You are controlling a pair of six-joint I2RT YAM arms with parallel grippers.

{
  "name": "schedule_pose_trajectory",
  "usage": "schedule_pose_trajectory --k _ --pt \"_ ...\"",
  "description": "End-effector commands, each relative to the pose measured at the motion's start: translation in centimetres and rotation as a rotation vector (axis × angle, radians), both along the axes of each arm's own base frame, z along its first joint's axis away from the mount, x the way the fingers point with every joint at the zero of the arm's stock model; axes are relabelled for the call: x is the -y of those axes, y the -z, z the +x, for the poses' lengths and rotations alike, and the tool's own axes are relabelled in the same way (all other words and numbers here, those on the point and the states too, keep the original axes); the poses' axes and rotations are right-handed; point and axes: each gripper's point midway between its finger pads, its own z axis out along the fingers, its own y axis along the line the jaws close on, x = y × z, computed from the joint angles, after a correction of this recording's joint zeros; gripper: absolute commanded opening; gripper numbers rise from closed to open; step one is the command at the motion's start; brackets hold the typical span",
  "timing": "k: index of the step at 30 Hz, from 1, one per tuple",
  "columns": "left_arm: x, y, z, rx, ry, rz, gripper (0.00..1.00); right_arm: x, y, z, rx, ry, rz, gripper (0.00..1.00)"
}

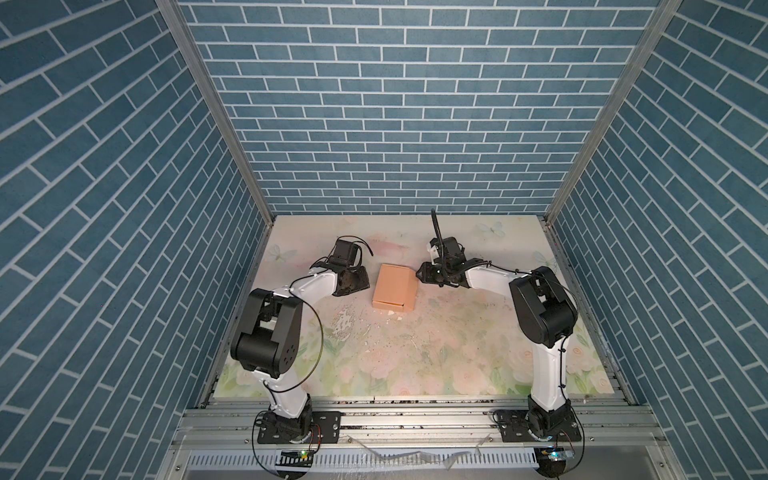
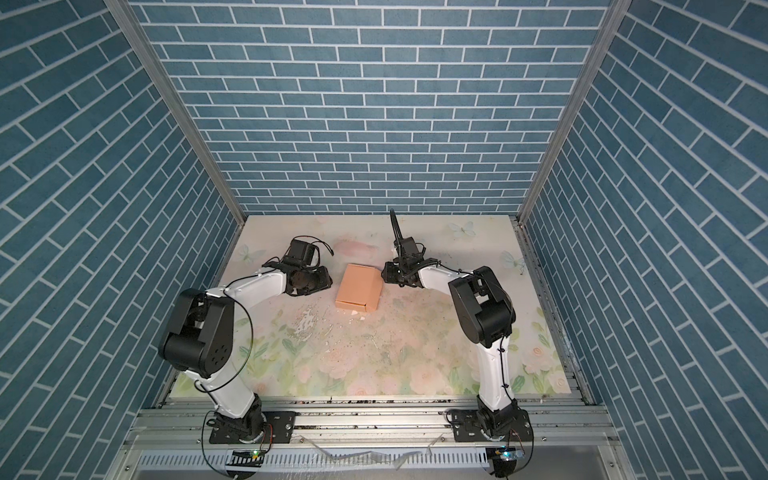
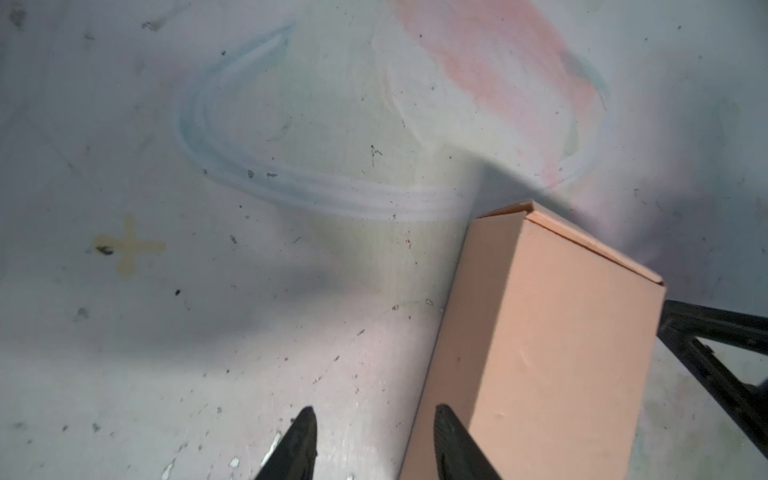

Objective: Fold the paper box

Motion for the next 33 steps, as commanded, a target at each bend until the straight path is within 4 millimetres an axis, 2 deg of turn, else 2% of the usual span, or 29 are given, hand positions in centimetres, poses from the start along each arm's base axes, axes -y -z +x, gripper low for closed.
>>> schedule_pose_trajectory --k 1,7,9,15,23,28,33 --pt "-0.7 1.0 0.0 -0.052 0.020 0.055 0.48 1.6 -3.0 -0.7 0.073 0.011 -0.054 0.39" --pt "-0.8 2.6 0.3 -0.101 0.040 0.094 0.48 3.8 -3.6 -2.5 0.077 0.057 -0.155 0.39" --pt "-0.6 2.9 0.4 -0.106 0.051 0.090 0.48 4.0 -3.6 -3.0 0.072 0.065 -0.199 0.40" --pt "0.7 3.3 0.3 -0.113 0.087 0.070 0.48 2.6 -3.0 -4.0 0.047 0.083 -0.236 0.40" --pt "2.6 4.3 -0.6 -0.126 0.130 0.061 0.48 0.6 0.0 -4.5 -0.022 0.074 -0.269 0.40" --pt "3.6 4.6 -1.1 -0.130 0.147 0.057 0.48 0.2 1.8 -4.8 -0.057 0.073 -0.294 0.40" --pt "4.7 4.6 -1.2 -0.126 0.164 0.055 0.48 -0.3 2.6 -4.9 -0.071 0.062 -0.295 0.40"
